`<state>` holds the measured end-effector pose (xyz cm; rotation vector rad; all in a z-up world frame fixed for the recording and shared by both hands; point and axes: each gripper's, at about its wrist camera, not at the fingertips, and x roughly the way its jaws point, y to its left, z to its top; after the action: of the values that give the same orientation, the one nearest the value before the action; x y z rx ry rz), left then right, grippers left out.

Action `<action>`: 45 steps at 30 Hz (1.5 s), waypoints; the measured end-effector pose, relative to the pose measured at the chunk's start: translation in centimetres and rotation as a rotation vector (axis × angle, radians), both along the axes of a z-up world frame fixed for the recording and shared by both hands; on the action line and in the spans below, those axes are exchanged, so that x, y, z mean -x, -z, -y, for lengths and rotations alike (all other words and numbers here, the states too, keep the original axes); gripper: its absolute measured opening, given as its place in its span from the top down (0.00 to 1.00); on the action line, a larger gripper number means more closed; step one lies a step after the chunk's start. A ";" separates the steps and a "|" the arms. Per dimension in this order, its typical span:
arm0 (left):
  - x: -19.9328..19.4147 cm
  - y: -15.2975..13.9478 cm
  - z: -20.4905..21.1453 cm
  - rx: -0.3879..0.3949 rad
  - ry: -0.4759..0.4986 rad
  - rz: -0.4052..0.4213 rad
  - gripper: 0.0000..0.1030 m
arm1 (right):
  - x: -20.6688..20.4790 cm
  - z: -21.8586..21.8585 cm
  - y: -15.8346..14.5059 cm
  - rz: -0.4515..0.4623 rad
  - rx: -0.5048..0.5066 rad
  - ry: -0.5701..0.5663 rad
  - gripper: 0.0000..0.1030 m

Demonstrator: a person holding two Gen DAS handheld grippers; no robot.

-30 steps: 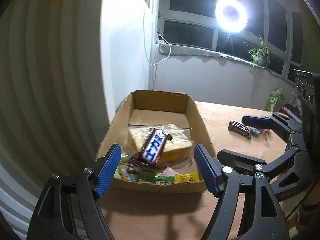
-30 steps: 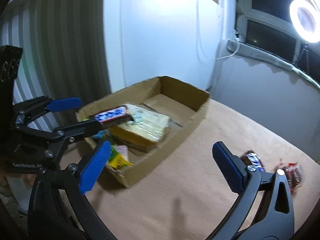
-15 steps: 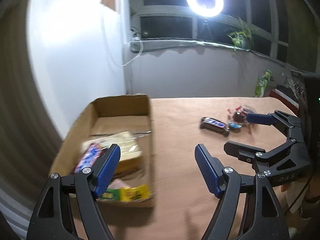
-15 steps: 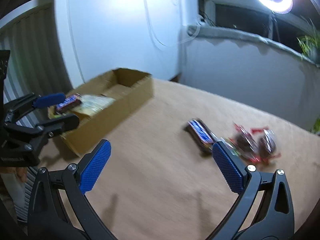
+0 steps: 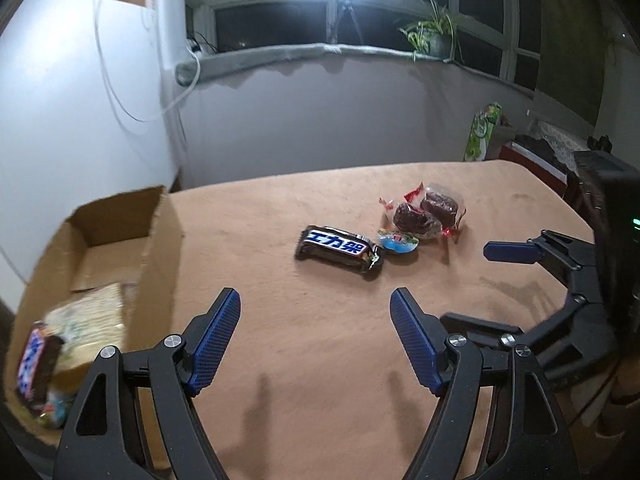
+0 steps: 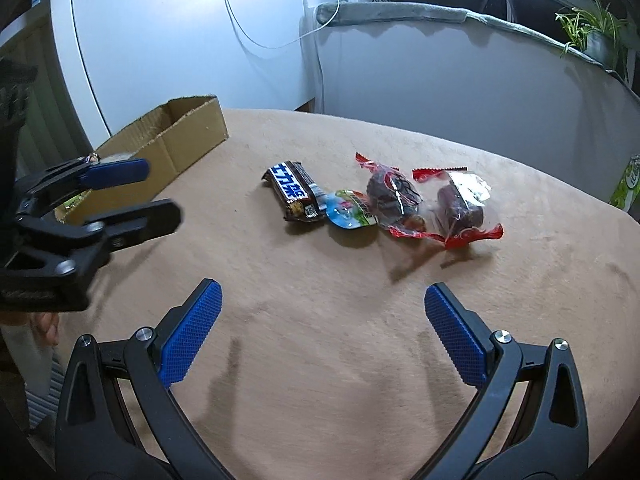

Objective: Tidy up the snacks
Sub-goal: 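Move both open tools back to the remaining snacks, then grasp the round egg-shaped candy with the right tool while the left tool grasps the last Snickers bar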

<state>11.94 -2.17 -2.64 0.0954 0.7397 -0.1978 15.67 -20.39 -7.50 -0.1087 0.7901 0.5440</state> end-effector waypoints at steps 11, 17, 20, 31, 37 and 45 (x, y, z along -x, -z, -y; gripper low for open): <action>-4.9 1.9 0.1 0.030 -0.022 -0.070 0.25 | -1.2 -2.2 1.0 -0.047 0.045 -0.071 0.00; -9.5 2.4 0.0 0.061 -0.044 -0.089 0.25 | -3.6 -2.6 2.0 -0.107 0.055 -0.068 0.00; -11.5 2.9 0.0 0.120 -0.036 -0.122 0.25 | -4.8 -2.2 1.9 -0.119 0.033 -0.064 0.00; -11.2 4.5 1.2 0.173 0.136 -0.212 0.28 | -7.3 -0.8 1.6 -0.101 0.049 -0.137 0.18; -10.2 4.5 1.7 0.170 0.206 -0.219 0.29 | -7.1 -0.9 1.3 -0.066 0.079 -0.200 0.48; -10.4 4.4 1.9 0.153 0.213 -0.212 0.54 | -5.8 -0.6 1.0 -0.036 0.099 -0.201 0.65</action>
<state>22.39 -4.08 -7.05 0.0074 0.9234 -0.4718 21.51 -19.76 -8.53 -0.2723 0.8465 0.6989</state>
